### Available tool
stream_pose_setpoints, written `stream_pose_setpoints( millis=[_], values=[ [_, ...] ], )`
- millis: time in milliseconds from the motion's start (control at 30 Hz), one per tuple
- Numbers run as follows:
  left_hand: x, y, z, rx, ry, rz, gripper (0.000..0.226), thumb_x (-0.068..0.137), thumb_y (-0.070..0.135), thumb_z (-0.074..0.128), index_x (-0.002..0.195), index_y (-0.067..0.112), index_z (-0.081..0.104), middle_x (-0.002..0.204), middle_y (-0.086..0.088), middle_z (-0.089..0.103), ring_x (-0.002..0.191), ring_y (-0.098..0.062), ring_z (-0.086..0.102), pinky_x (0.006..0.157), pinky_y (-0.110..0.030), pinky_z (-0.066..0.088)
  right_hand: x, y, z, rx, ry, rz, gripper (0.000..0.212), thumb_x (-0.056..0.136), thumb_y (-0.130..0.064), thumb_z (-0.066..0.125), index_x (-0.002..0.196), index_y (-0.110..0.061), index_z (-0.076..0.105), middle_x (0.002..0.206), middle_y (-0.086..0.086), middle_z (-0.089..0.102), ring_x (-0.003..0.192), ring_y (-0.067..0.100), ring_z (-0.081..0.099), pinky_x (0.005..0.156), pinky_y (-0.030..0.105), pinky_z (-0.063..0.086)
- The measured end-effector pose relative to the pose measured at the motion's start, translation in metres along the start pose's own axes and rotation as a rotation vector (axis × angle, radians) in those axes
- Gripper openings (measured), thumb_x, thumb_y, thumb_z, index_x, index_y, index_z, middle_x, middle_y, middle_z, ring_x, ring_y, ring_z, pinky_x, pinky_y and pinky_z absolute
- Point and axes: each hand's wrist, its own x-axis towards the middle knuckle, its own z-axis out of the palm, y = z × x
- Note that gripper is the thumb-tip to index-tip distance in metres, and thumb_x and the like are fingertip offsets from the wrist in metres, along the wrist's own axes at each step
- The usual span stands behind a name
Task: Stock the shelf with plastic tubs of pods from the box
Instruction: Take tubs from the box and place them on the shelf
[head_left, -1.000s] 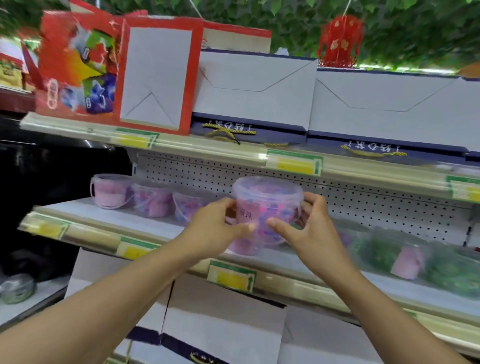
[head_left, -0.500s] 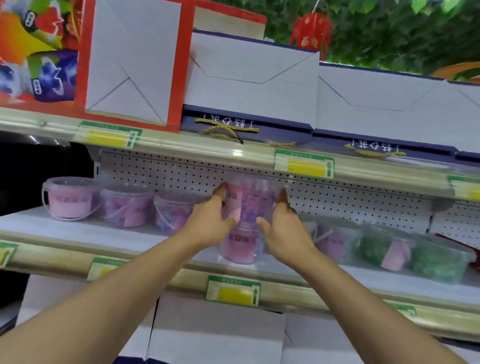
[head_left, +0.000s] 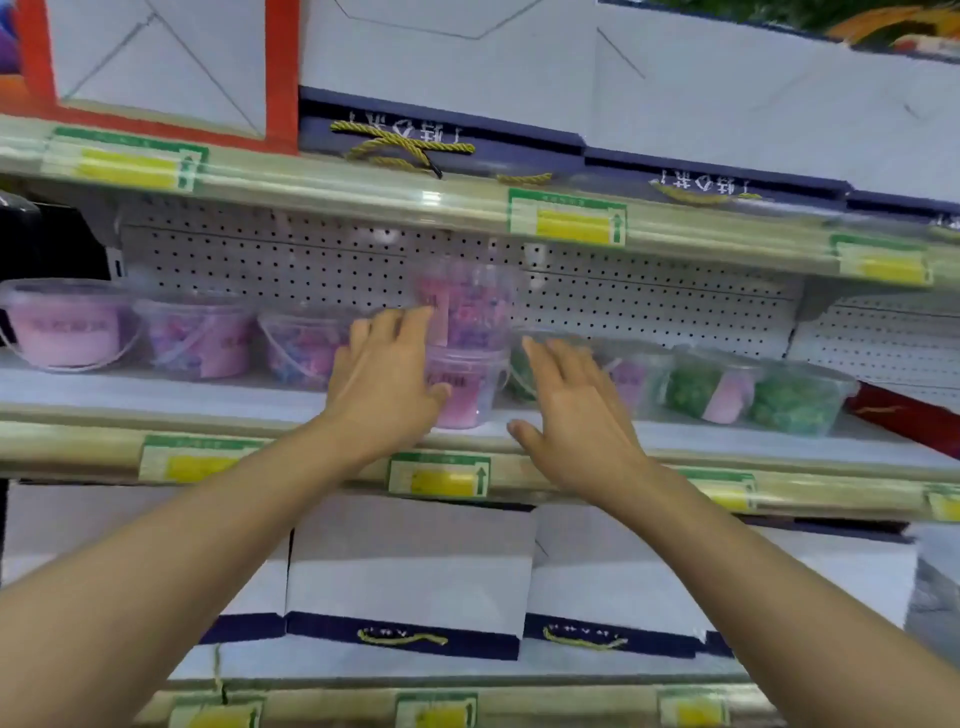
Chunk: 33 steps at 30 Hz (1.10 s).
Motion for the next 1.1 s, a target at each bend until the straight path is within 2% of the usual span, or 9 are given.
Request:
stream_pose_setpoints(
  millis=[100,267,433,533,667,833,1000,1100],
  values=[
    [-0.028,0.015,0.001,0.045,0.032,0.106,0.071,0.082,0.028,0.064,0.143,0.019,0.028,0.145,-0.006,0.034,0.128,-0.030,0.030,0.103,-0.043,0.032,-0.035,0.005,0.006,0.006,-0.060,-0.032,0.073,0.091,-0.030,0.056,0.149,-0.013,0.015,0.154,0.014,0.017,0.142,0.029,0.013,0.115,0.037,0.012],
    [-0.087,0.046,0.032,0.031,-0.048,0.162,0.064,0.083,0.025,0.062,0.141,0.017,0.034,0.142,-0.006,0.042,0.128,-0.027,0.034,0.100,-0.039,0.033,-0.101,0.028,0.027,0.054,-0.145,-0.108,0.068,0.090,-0.029,0.057,0.146,-0.011,0.023,0.148,0.011,0.028,0.136,0.028,0.027,0.110,0.034,0.022],
    [-0.152,0.079,0.093,0.061,-0.308,0.029,0.060,0.090,0.031,0.056,0.143,0.021,0.029,0.143,-0.003,0.040,0.129,-0.025,0.035,0.096,-0.038,0.041,-0.173,0.073,0.067,0.119,-0.333,-0.088,0.067,0.091,-0.028,0.057,0.146,-0.012,0.023,0.149,0.013,0.026,0.132,0.032,0.034,0.105,0.036,0.031],
    [-0.191,0.101,0.136,0.111,-0.471,-0.033,0.058,0.088,0.033,0.055,0.140,0.021,0.030,0.137,-0.003,0.045,0.124,-0.025,0.040,0.092,-0.035,0.041,-0.218,0.108,0.094,0.135,-0.442,-0.099,0.063,0.090,-0.028,0.056,0.143,-0.014,0.025,0.144,0.009,0.032,0.128,0.029,0.037,0.103,0.035,0.033],
    [-0.247,0.123,0.192,0.111,-0.647,-0.135,0.059,0.087,0.037,0.056,0.139,0.023,0.032,0.138,-0.005,0.046,0.123,-0.027,0.044,0.094,-0.039,0.044,-0.273,0.147,0.125,0.151,-0.601,-0.087,0.064,0.090,-0.032,0.055,0.143,-0.014,0.024,0.146,0.009,0.029,0.130,0.028,0.035,0.106,0.035,0.032],
    [-0.316,0.137,0.250,0.076,-0.794,-0.196,0.054,0.088,0.041,0.048,0.137,0.022,0.035,0.134,-0.006,0.048,0.120,-0.026,0.046,0.085,-0.034,0.043,-0.343,0.186,0.163,0.194,-0.769,-0.031,0.066,0.092,-0.032,0.052,0.146,-0.013,0.020,0.149,0.010,0.025,0.133,0.028,0.033,0.105,0.036,0.031],
    [-0.382,0.134,0.309,0.068,-0.975,-0.282,0.051,0.087,0.033,0.055,0.133,0.021,0.038,0.131,-0.006,0.050,0.122,-0.026,0.046,0.094,-0.037,0.044,-0.416,0.213,0.211,0.201,-0.921,0.079,0.064,0.089,-0.025,0.055,0.144,-0.011,0.024,0.147,0.012,0.027,0.127,0.032,0.039,0.101,0.037,0.035],
    [-0.417,0.127,0.341,0.070,-1.071,-0.316,0.052,0.087,0.031,0.055,0.134,0.019,0.036,0.129,-0.006,0.054,0.117,-0.027,0.052,0.089,-0.033,0.046,-0.456,0.228,0.243,0.224,-1.000,0.158,0.062,0.090,-0.028,0.055,0.143,-0.012,0.026,0.145,0.011,0.032,0.129,0.030,0.038,0.105,0.038,0.033]
  ],
)
